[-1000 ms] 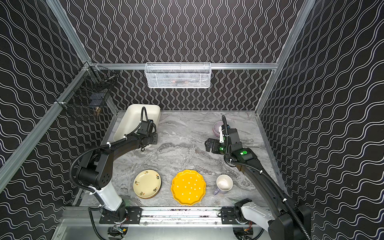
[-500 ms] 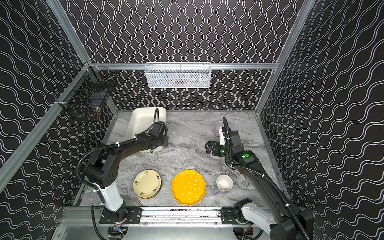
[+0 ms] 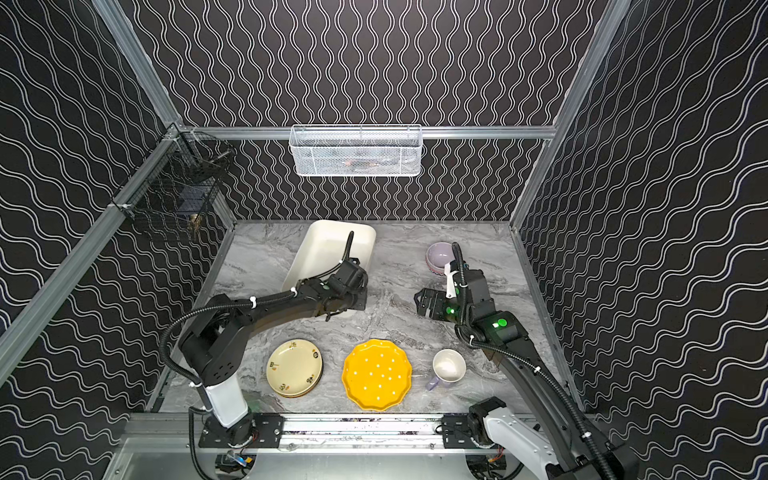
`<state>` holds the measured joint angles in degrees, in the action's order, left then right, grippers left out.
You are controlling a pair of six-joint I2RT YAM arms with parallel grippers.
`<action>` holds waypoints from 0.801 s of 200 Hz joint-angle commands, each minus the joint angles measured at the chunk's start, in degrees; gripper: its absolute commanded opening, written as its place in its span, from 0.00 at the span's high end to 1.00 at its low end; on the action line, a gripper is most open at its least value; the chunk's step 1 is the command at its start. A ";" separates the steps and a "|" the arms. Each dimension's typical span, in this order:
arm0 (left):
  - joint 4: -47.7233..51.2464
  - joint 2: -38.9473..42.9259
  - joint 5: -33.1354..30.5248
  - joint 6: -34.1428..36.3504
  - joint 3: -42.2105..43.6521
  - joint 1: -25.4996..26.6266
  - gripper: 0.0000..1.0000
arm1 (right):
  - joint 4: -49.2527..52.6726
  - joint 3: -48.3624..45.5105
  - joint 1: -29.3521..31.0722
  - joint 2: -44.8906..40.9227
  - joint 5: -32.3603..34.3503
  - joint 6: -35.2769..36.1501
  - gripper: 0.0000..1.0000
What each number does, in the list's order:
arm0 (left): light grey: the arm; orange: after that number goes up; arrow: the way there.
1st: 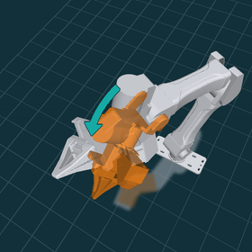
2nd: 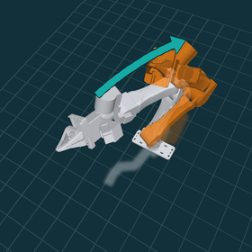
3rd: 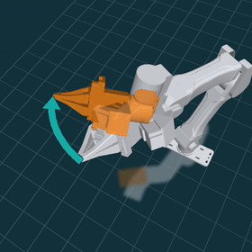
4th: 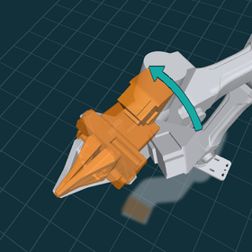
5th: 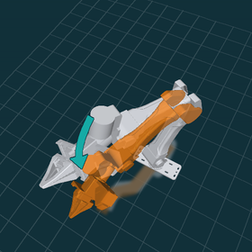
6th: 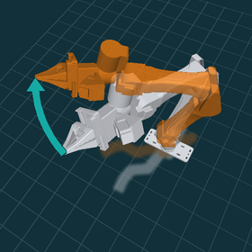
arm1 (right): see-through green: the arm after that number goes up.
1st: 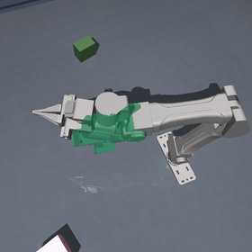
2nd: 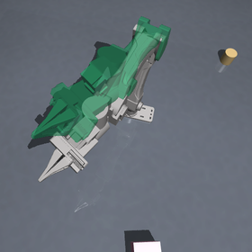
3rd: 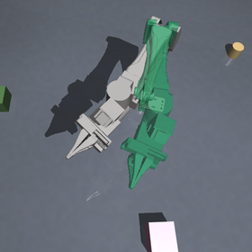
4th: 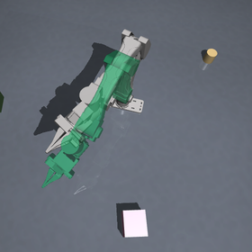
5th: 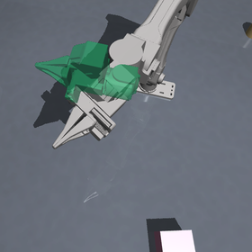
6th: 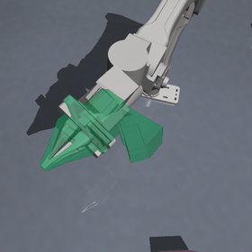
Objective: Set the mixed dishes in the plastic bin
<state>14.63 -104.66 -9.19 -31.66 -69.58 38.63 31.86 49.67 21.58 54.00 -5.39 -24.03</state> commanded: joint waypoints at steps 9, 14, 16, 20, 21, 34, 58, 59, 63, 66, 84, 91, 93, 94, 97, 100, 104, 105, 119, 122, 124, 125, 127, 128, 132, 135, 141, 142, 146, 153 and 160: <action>-2.49 -2.36 1.50 -5.77 -3.90 3.27 0.88 | 2.03 0.05 0.04 -0.97 0.30 -1.08 0.00; -2.63 -2.86 1.53 -6.06 -4.73 3.86 0.87 | 2.30 0.08 0.04 -1.00 0.41 -1.19 0.00; -2.67 -3.14 1.61 -6.18 -5.00 4.07 0.86 | 2.39 0.14 0.04 -1.13 0.43 -1.13 0.00; -2.81 -3.68 1.77 -6.41 -5.75 4.51 0.85 | 2.63 0.21 0.04 -1.23 0.50 -1.21 0.00; -2.83 -3.78 1.83 -6.45 -5.88 4.60 0.84 | 2.70 0.23 0.04 -1.25 0.57 -1.25 0.00; -3.60 -5.35 3.16 -6.84 -7.94 5.71 0.71 | 3.44 0.56 0.04 -1.82 0.64 -1.18 0.00; -3.12 -6.78 4.65 -6.32 -11.66 7.45 0.51 | 5.09 1.16 0.04 -2.95 1.28 -1.24 0.00; -3.12 -6.78 4.68 -6.23 -11.78 7.52 0.50 | 5.21 1.19 0.04 -2.99 1.31 -1.21 0.00; -2.94 -6.59 4.87 -5.95 -11.95 7.59 0.48 | 5.56 1.26 0.04 -3.14 1.56 -1.21 0.00; -2.76 -6.34 5.02 -5.80 -12.02 7.68 0.47 | 5.91 1.37 0.04 -3.27 1.72 -1.26 0.00; -0.47 -3.02 3.50 -4.69 -10.97 7.74 0.44 | 7.43 1.83 0.04 -4.13 2.91 -1.30 0.00; 1.02 -0.79 1.49 -3.59 -9.83 7.74 0.43 | 7.96 1.92 0.04 -4.43 3.18 -1.36 0.00; 1.58 0.01 0.67 -3.21 -9.42 7.70 0.42 | 8.00 1.97 0.04 -4.49 3.25 -1.30 0.00; 1.87 0.35 0.19 -3.09 -9.21 7.74 0.42 | 8.11 1.99 0.04 -4.50 3.27 -1.29 0.00; 2.87 1.55 -1.39 -2.67 -8.62 7.64 0.41 | 8.31 2.01 0.04 -4.66 3.32 -1.27 0.00; 3.87 2.71 -3.21 -2.25 -8.01 7.56 0.41 | 8.46 2.01 0.04 -4.79 3.38 -1.22 0.00; 5.27 4.05 -5.43 -1.67 -7.25 7.33 0.40 | 8.64 2.02 0.04 -4.90 3.45 -1.28 0.00; 5.65 4.61 -6.29 -1.53 -6.94 7.29 0.39 | 8.69 2.02 0.04 -4.93 3.54 -1.28 0.00; 9.70 10.50 -14.87 -0.60 -3.22 5.79 0.35 | 8.57 1.68 0.04 -5.21 3.57 -1.48 0.00; 10.37 11.78 -15.98 -0.52 -2.22 5.19 0.34 | 8.53 1.60 0.04 -5.17 3.48 -1.57 0.00; 10.65 12.58 -16.48 -0.51 -1.70 4.80 0.33 | 8.43 1.53 0.04 -5.16 3.46 -1.66 0.00; 10.71 13.05 -16.74 -0.47 -1.43 4.53 0.32 | 8.37 1.51 0.04 -5.10 3.41 -1.65 0.00; 10.82 13.67 -17.13 -0.41 -0.62 3.95 0.32 | 8.24 1.42 0.04 -5.10 3.29 -1.68 0.00; 10.84 14.16 -17.24 -0.41 -0.15 3.62 0.32 | 8.19 1.36 0.04 -5.07 3.24 -1.74 0.00; 10.77 15.86 -17.16 -0.42 1.33 2.49 0.31 | 7.91 1.23 0.04 -4.86 3.01 -1.85 0.00; 10.62 16.90 -16.77 -0.39 2.45 1.23 0.31 | 7.73 1.14 0.04 -4.75 2.79 -1.90 0.00; 10.29 18.96 -15.49 -0.70 4.54 -1.34 0.31 | 7.38 1.00 0.04 -4.28 2.24 -2.08 0.00; 10.22 19.27 -15.37 -0.73 4.94 -1.75 0.31 | 7.32 0.98 0.04 -4.18 2.10 -2.12 0.00; 9.91 20.29 -14.28 -1.06 6.25 -3.40 0.31 | 7.18 0.96 0.04 -3.81 1.54 -2.29 0.00; 9.21 22.06 -12.47 -1.27 8.52 -5.79 0.31 | 7.05 1.12 0.04 -2.96 0.58 -2.34 0.00; 8.61 23.25 -11.12 -1.31 10.47 -8.30 0.31 | 7.01 1.30 0.10 -2.16 -0.19 -2.44 0.00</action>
<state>21.21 -85.43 -19.77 -32.95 -64.31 36.27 39.40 50.87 21.58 50.02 -2.98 -25.08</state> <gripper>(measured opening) 0.693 0.998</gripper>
